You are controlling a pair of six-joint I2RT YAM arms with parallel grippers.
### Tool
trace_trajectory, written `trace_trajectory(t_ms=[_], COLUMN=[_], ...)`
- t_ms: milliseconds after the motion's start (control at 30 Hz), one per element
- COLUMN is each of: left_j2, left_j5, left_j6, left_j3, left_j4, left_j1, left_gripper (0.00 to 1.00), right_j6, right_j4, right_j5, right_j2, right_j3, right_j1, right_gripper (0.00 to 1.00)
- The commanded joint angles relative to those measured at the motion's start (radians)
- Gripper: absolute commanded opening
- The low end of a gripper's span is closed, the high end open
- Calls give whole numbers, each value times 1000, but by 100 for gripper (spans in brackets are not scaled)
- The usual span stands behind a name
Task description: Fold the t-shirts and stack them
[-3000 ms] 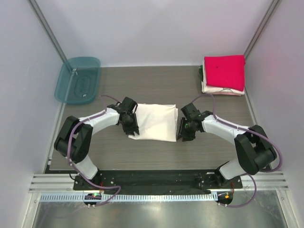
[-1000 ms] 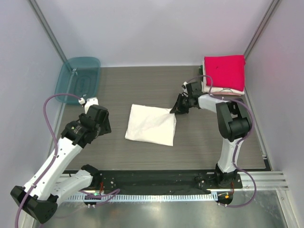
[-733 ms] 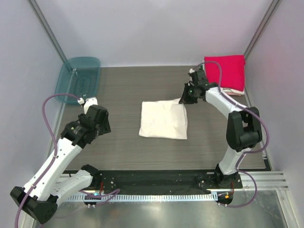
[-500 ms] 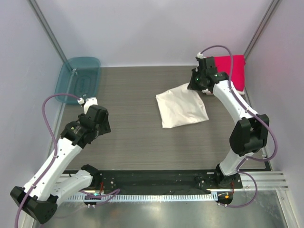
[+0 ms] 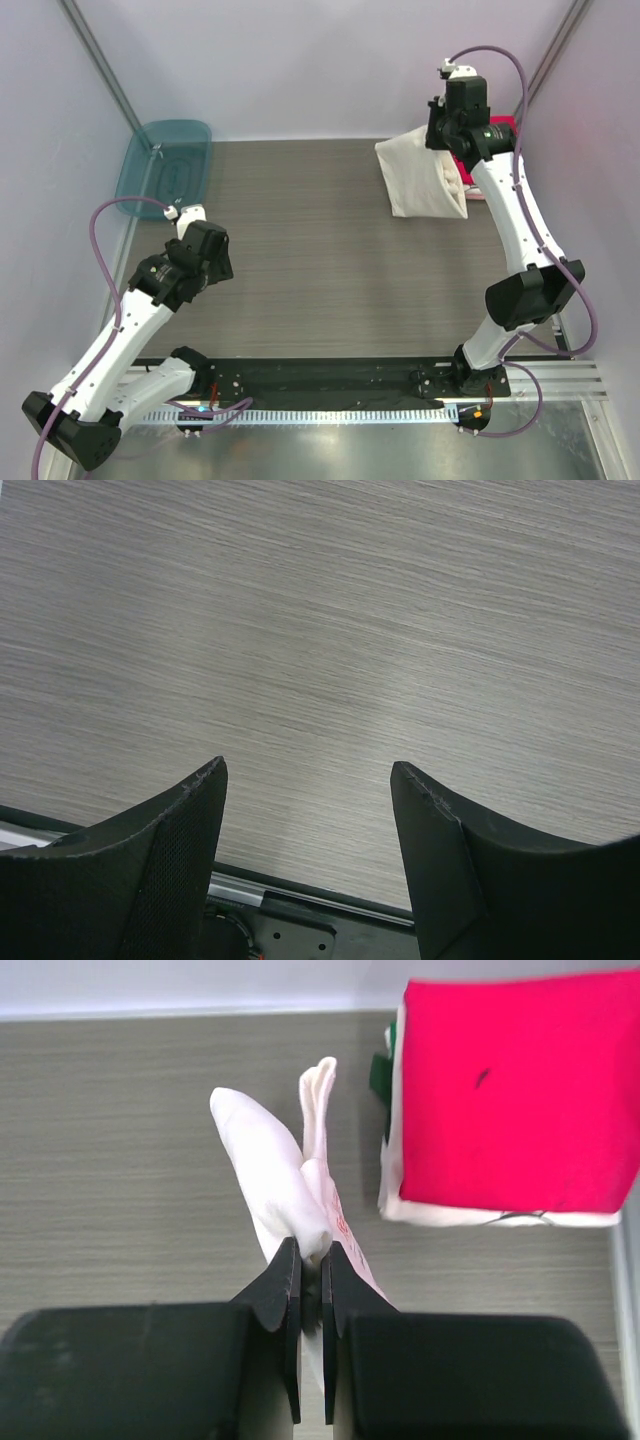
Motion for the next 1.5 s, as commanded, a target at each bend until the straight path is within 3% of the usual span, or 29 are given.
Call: trace_trajectory(t_ms=[0, 500, 833, 1467], left_j2=[-8, -28, -14, 25], left_j5=[-28, -28, -22, -28], left_j6=[-19, -20, -20, -23], left_j3=[-4, -7, -9, -6], left_j4=[26, 29, 32, 23], left_j1=[7, 7, 7, 7], left_gripper=[67, 66, 65, 65], right_j6=[-77, -141, -155, -105], right_j4=[35, 32, 44, 49], right_j5=[46, 3, -24, -224], right_j2=[-43, 51, 71, 186], right_j3=[126, 354, 375, 475], right_j1=[-15, -75, -136, -294], right_gripper=[1, 1, 1, 1])
